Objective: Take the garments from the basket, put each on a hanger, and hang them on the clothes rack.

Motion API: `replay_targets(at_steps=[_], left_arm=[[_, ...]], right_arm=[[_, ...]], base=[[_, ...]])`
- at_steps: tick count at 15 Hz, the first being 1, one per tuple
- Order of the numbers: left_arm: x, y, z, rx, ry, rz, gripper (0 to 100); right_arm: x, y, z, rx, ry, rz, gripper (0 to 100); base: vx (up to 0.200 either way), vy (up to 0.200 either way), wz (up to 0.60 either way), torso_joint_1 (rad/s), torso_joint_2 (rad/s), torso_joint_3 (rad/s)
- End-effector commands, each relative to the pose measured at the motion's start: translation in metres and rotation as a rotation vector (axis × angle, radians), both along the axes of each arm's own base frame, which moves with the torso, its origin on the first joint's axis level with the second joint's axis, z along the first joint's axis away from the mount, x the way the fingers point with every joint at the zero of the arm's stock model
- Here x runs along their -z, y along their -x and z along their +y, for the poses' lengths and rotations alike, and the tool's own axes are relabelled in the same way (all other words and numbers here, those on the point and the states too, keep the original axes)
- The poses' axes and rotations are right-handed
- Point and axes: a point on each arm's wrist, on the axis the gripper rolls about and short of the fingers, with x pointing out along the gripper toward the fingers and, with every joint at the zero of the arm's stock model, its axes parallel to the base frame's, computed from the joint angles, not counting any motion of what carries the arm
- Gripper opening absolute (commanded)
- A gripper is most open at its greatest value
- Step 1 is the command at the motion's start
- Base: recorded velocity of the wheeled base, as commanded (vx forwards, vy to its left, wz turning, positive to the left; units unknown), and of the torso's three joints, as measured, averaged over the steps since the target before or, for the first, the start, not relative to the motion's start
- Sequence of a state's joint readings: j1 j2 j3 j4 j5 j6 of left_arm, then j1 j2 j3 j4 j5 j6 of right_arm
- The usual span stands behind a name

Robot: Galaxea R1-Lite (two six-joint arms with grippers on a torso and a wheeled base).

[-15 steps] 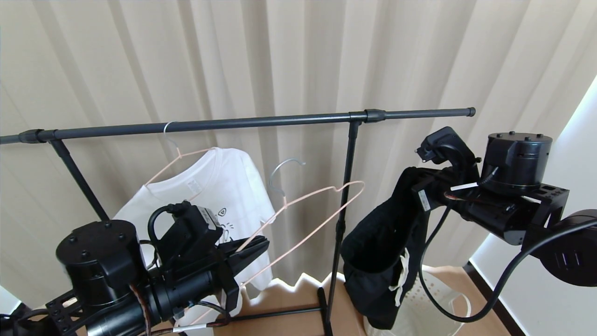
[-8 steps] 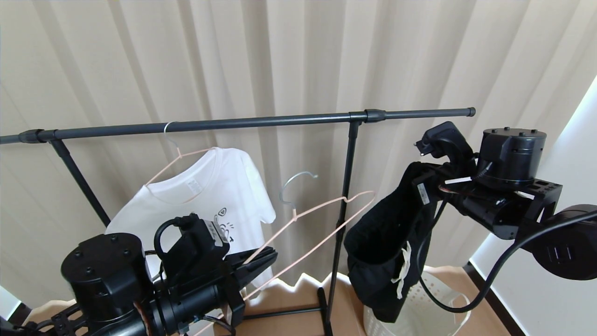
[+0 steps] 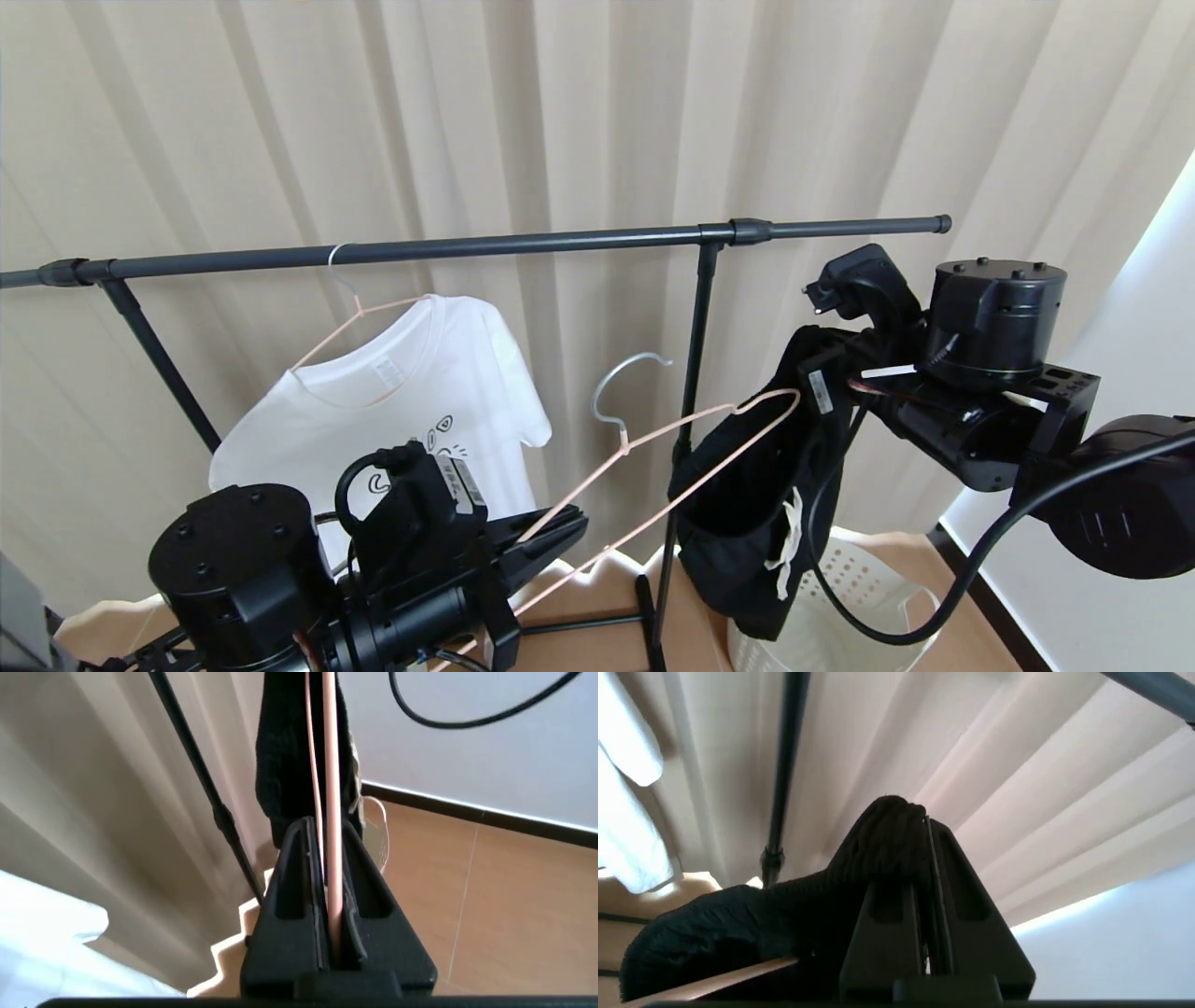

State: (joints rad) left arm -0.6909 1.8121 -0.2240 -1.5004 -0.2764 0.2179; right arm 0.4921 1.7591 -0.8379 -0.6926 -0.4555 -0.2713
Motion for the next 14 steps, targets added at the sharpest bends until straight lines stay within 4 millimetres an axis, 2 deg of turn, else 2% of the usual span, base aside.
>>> replay_targets(at_steps=[1, 6, 10, 12, 14], left_arm=[[0.014, -0.005, -0.009, 0.004, 0.001, 0.027, 0], [0.03, -0.01, -0.015, -0.027, -0.019, 0.094, 0], [0.023, -0.017, -0.019, -0.079, 0.018, 0.07, 0], [0.021, -0.017, -0.019, -0.081, 0.028, 0.07, 0], [0.008, -0.013, -0.015, -0.084, 0.06, 0.038, 0]], right_arm=[[-0.001, 0.008, 0.007, -0.018, 0.002, -0.003, 0], [-0.002, 0.021, 0.02, -0.074, 0.002, -0.005, 0], [-0.002, 0.036, 0.034, -0.132, -0.007, 0.0, 0], [-0.001, 0.035, 0.034, -0.127, -0.004, 0.003, 0], [-0.002, 0.034, 0.035, -0.12, -0.005, -0.002, 0]], base=[[0.0, 0.0, 0.0, 0.0, 0.0, 0.0], [0.0, 0.0, 0.0, 0.0, 0.0, 0.0], [0.0, 0.0, 0.0, 0.0, 0.0, 0.0], [0.0, 0.0, 0.0, 0.0, 0.0, 0.0], [0.0, 0.0, 0.0, 0.0, 0.0, 0.0]])
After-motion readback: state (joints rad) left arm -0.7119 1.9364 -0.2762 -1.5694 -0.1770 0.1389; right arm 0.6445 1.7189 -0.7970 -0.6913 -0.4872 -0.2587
